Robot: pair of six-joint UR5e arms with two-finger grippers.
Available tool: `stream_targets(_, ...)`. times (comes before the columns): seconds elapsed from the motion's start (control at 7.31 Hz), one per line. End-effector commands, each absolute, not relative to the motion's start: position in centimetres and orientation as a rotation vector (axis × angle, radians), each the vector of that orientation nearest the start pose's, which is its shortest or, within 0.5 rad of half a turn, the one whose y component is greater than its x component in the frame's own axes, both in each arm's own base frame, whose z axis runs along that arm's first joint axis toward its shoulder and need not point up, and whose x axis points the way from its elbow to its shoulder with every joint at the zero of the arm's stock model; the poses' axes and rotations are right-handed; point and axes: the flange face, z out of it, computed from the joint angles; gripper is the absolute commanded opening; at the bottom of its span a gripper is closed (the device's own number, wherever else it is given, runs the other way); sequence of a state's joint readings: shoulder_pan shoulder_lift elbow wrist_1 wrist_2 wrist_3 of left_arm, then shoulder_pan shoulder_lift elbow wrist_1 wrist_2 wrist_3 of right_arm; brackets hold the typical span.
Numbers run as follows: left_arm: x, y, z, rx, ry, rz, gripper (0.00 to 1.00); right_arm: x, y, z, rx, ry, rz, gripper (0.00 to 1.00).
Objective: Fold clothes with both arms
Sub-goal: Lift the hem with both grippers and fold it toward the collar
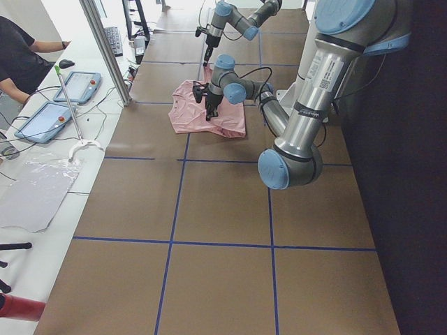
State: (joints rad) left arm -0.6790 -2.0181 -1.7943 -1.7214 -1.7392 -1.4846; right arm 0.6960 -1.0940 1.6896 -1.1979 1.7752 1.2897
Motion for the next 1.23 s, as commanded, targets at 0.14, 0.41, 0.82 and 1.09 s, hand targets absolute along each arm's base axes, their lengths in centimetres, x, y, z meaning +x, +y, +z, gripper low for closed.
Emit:
stream_targets(0.14, 43.4, -56.5, 35.9, 0.218, 0.821, -0.500, 0.00, -45.2, -56.5, 36.3, 0.279, -0.899, 0.330, 0.00)
stream_targets(0.41, 44.3, -57.4, 35.3, 0.227, 0.840, -0.498, 0.00, -45.1, -58.3, 34.9, 0.289, -0.906, 0.352, 0.00)
stream_targets(0.82, 44.6, -57.5, 35.1, 0.227, 0.840, -0.497, 0.00, -46.0, -61.2, 32.4, 0.313, -0.907, 0.362, 0.00)
stream_targets(1.09, 44.7, -57.6, 35.1, 0.227, 0.839, -0.496, 0.00, -46.1, -62.1, 32.5, 0.319, -0.893, 0.375, 0.00)
